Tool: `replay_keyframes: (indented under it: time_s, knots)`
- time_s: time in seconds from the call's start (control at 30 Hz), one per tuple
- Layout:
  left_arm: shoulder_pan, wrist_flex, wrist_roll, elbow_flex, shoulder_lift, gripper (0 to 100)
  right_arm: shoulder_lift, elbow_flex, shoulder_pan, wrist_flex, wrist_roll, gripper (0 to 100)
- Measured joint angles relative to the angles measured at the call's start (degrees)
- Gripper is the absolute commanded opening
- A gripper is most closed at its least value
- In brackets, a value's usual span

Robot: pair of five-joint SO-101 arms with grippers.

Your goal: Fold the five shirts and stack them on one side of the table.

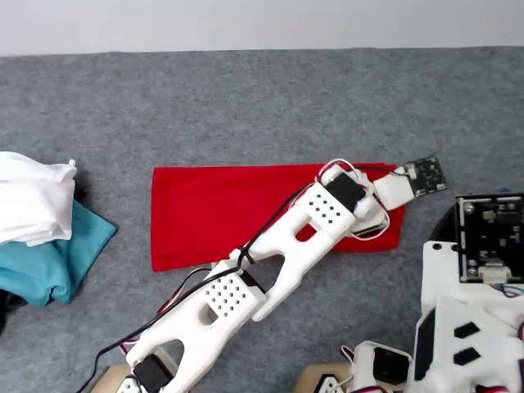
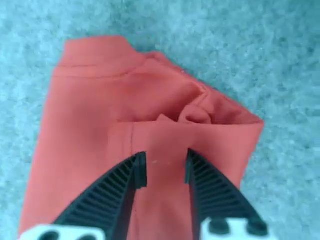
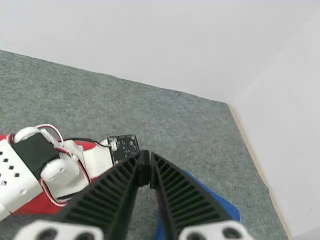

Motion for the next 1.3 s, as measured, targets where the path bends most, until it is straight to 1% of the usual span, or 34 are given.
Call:
replay_keyframes:
  time_s: [0.17,0.4,0.5,0.6,0.73,0.87,1.07,1.3]
  knots:
    - [0.4,2.7,0.0,-1.1,0.0,13,0.0,0.0,-0.1,0.0,0.0,0.9]
    - [0.4,8.0,0.0,-9.3,-0.4,13,0.0,0.0,-0.1,0.0,0.0,0.9]
    - [0.3,8.0,0.0,-9.8,-0.4,13,0.0,0.0,-0.1,0.0,0.0,0.9]
    - [-0.4,6.0,0.0,-9.8,0.1,13,0.0,0.0,-0.1,0.0,0.0,0.9]
    - [-0.7,2.7,0.0,-9.8,4.5,13,0.0,0.0,-0.1,0.0,0.0,0.9]
    - [-0.5,2.5,0.0,-9.9,6.7,13,0.0,0.0,-0.1,0.0,0.0,0.9]
    - [-0.5,7.3,0.0,-11.4,6.9,13,0.0,0.0,-0.1,0.0,0.0,0.9]
    - [-1.7,13.6,0.0,-22.1,6.9,13,0.0,0.0,-0.1,0.0,0.0,0.9]
